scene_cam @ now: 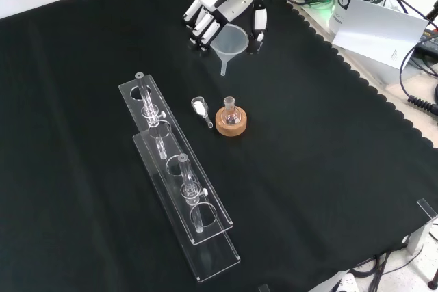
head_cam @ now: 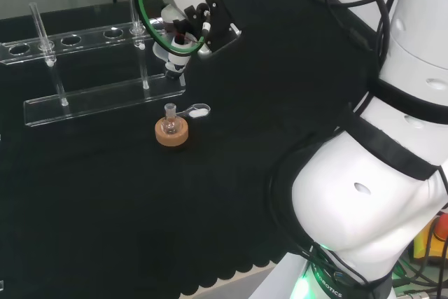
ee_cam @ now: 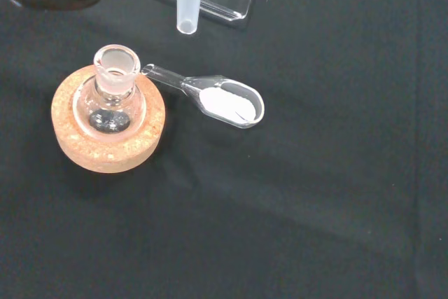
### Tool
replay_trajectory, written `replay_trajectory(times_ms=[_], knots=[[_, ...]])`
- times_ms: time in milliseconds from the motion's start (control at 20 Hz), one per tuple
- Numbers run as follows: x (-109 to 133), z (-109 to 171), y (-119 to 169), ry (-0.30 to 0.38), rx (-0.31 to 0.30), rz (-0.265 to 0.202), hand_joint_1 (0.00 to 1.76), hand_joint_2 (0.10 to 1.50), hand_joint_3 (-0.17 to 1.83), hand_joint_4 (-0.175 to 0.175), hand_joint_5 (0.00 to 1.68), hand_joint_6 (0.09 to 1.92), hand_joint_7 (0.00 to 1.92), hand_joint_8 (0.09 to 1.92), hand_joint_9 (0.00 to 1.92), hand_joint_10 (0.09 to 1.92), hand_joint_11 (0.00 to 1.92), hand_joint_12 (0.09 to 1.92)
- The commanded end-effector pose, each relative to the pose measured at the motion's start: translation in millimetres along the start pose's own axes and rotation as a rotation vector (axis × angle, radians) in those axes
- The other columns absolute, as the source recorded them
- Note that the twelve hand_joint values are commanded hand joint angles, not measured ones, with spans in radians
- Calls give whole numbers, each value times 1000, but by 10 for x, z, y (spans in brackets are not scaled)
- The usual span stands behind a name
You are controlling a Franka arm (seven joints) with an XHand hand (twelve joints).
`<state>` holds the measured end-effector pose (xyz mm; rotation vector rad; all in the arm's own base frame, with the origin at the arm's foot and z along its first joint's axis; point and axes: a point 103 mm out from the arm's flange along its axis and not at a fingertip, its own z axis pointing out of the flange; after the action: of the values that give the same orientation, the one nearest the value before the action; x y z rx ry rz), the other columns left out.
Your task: Place the funnel on the round-bottom flask.
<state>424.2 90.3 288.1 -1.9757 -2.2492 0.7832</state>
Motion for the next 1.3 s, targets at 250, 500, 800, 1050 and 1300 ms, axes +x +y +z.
replay_trajectory(times_ms=[250, 500, 800, 1050, 1300], knots=[[293, 163, 154, 8, 20, -43, 794, 707, 517, -46, 522, 900, 231, 748, 710, 686, 249, 1385], [415, 207, 215, 0, 27, -60, 794, 706, 520, -47, 519, 900, 233, 747, 711, 686, 251, 1383], [528, 204, 246, -14, 40, -66, 794, 705, 525, -47, 518, 899, 233, 746, 711, 686, 252, 1382], [513, 211, 253, -18, 37, -66, 793, 704, 528, -46, 518, 898, 234, 746, 711, 687, 253, 1382], [452, 172, 242, -26, 28, -54, 792, 704, 530, -46, 519, 897, 234, 746, 711, 687, 253, 1381]])
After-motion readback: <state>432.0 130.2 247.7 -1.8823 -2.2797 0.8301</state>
